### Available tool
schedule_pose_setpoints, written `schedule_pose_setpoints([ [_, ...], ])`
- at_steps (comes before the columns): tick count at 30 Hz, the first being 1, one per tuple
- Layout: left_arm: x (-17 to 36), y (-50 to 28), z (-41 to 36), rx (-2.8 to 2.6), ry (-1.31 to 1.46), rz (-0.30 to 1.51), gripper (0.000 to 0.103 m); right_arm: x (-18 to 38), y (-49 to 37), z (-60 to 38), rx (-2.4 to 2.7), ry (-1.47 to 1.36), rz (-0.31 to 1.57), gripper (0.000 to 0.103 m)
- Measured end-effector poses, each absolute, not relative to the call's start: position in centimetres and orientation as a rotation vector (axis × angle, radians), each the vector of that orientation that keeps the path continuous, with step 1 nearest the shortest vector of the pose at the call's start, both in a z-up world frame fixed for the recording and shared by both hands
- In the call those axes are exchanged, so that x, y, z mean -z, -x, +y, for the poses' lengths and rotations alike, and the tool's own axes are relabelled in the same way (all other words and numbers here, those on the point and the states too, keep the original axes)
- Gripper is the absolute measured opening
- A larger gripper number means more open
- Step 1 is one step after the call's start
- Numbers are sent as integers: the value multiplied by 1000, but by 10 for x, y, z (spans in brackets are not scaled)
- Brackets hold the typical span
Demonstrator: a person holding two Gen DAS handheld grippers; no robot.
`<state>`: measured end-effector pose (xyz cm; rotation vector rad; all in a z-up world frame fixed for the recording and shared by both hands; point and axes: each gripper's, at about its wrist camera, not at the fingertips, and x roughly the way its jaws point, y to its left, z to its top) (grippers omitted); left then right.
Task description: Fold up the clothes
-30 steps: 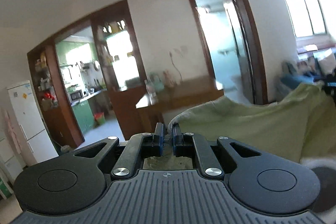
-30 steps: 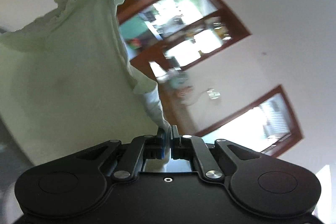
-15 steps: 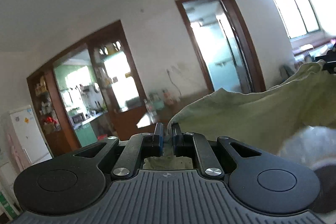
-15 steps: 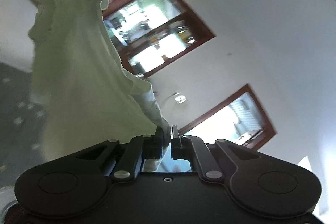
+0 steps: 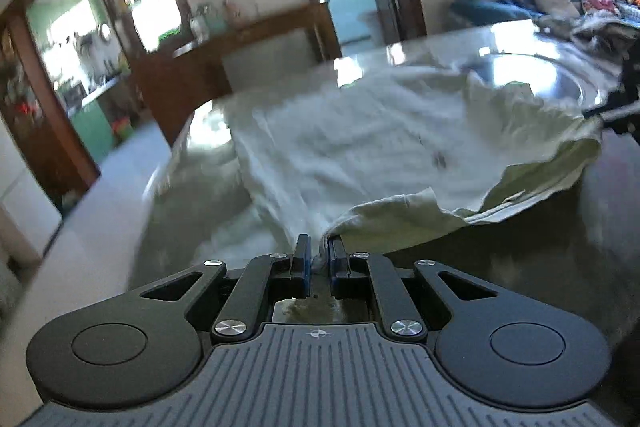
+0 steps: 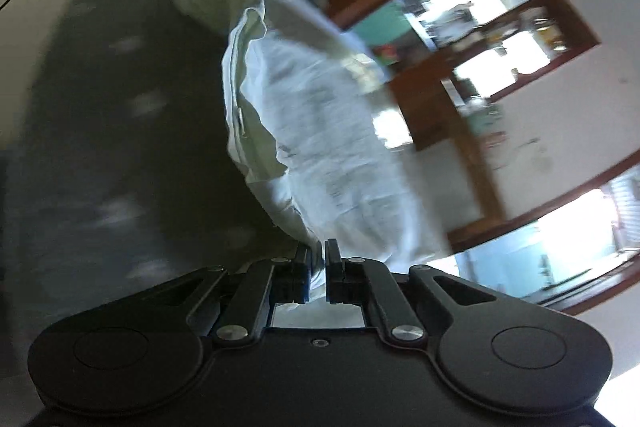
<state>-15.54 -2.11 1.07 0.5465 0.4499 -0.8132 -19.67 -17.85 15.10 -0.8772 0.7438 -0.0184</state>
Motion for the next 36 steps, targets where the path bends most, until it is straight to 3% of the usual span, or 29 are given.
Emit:
schedule_pose_setpoints([
  [3,-10,149,-12,789,-527,469,10,-147,205,-168,-8,814,767,29],
  [6,-12,142,-6,765,-480,491,11,-158,214,-168,-4,737,779,38],
  [16,-5,153,-5,723,-424,507,17,-157,266,-231,224,314,839,38],
  [21,-4,155,-9,712,-413,506,18,-160,258,-289,331,-52,778,38],
  [26,-2,155,-8,708,-407,507,18,-154,260,-318,404,-240,724,38],
  [32,1,156,-7,706,-401,514,18,-141,249,-330,432,-329,732,38],
  [36,2,155,-6,704,-394,518,18,-134,246,-327,438,-331,732,29],
])
